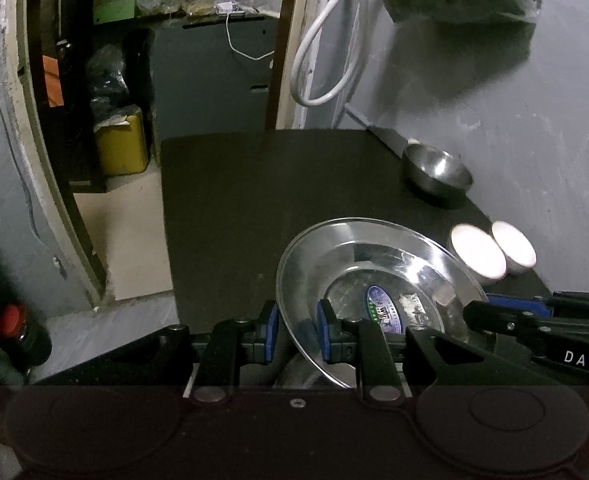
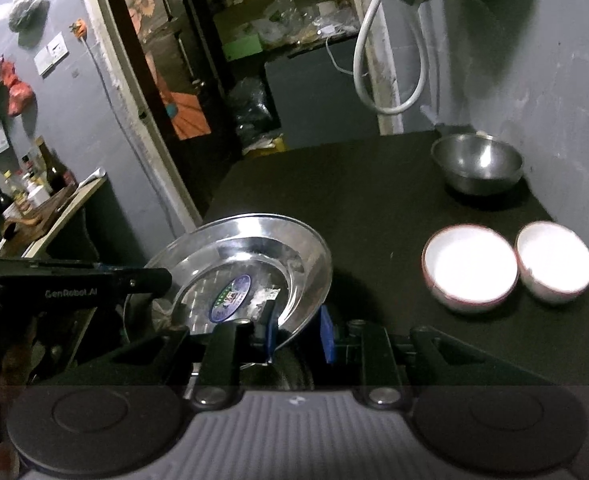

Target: Organize plates and bowls

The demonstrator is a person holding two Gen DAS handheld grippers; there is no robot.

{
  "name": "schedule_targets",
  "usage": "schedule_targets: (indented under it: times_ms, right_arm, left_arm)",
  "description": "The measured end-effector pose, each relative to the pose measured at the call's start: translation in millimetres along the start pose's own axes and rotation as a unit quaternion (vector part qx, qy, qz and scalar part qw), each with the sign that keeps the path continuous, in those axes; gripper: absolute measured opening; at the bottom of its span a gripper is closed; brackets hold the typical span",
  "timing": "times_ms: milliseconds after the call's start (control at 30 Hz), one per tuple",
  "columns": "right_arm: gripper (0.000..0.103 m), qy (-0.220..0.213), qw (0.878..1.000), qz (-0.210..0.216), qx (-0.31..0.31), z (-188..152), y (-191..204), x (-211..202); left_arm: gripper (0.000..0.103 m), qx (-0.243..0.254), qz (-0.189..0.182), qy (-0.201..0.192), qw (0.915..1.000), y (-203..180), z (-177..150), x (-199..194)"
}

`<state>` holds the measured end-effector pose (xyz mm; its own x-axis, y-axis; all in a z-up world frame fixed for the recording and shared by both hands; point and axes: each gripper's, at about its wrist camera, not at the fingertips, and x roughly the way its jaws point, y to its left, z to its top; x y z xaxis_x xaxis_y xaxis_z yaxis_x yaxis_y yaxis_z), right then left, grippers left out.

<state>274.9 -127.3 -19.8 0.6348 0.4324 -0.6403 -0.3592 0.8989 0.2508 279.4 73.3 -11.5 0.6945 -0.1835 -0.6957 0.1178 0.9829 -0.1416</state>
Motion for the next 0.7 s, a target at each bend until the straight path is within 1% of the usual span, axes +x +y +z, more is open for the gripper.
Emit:
schedule_targets:
  times_ms: [133, 400, 700]
  right_arm:
    - [0.026, 0.01, 1.0, 0.003, 0.002, -9, 4, -8]
    - [0.026, 0.032, 0.999, 0.007, -0.004, -26, 10, -17]
    - [0.026, 0.049, 0.999, 0.011, -0.006, -34, 16, -21]
  left_arm:
    - [0.022, 0.007, 0.0, 0.009, 0.9999, -1, -11, -7]
    - [0.023, 0.037, 0.001, 0.022, 0.9991, -6, -28, -16]
    - [0.024, 0.046, 0.008, 0.04, 0.9981, -6, -40, -19]
